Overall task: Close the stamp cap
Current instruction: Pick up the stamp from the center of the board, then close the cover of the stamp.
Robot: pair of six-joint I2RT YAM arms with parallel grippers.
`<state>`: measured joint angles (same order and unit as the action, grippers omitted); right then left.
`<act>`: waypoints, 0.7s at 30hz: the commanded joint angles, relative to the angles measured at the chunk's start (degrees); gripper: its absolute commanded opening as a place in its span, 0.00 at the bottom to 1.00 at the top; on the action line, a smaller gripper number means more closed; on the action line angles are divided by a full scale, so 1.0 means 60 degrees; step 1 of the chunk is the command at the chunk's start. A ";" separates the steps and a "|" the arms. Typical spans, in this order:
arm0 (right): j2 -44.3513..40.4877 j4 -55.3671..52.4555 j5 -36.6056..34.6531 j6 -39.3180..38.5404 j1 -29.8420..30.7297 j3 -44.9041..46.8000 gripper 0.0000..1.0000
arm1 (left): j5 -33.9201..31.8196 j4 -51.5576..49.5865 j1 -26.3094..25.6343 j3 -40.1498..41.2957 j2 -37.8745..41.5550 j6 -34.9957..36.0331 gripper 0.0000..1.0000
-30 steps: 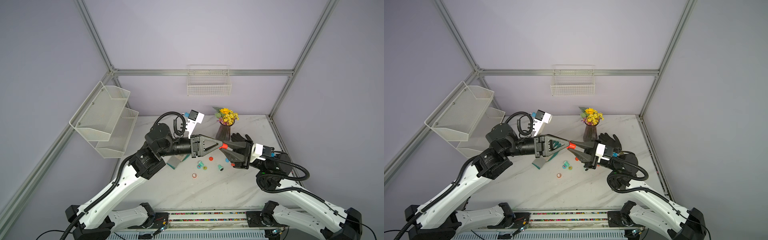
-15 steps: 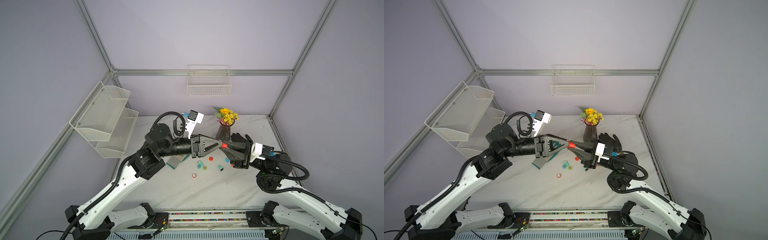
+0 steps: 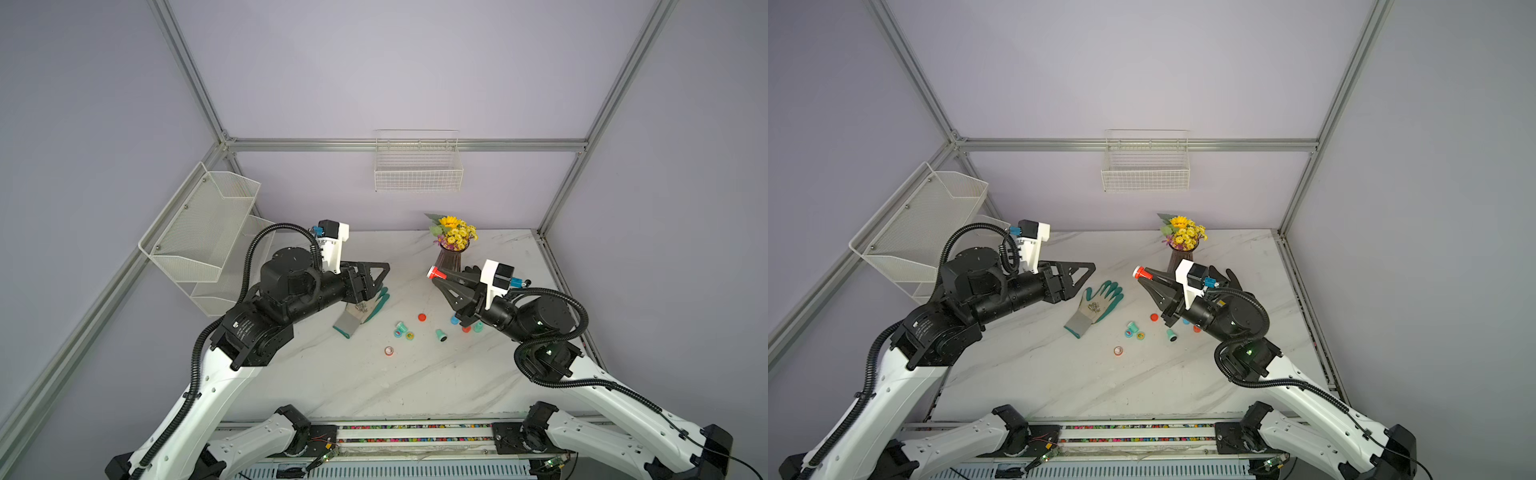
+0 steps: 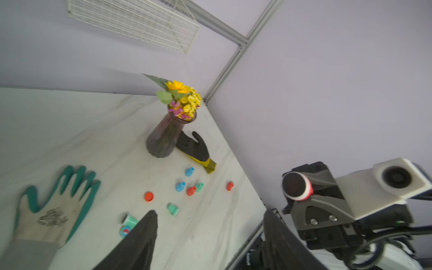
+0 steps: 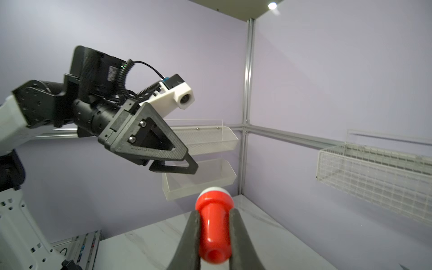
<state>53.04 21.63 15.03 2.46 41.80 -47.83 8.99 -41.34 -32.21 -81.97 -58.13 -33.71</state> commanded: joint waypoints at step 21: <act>0.7423 -1.0527 -0.2344 0.2844 -0.0364 -0.5418 0.00 | -0.4350 0.1178 0.1794 0.3768 -0.0823 0.3800 0.70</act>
<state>95.79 -36.73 -3.11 16.93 41.12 -77.28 -12.47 -37.50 -21.87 -58.17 -62.85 -13.41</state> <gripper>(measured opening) 0.189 0.705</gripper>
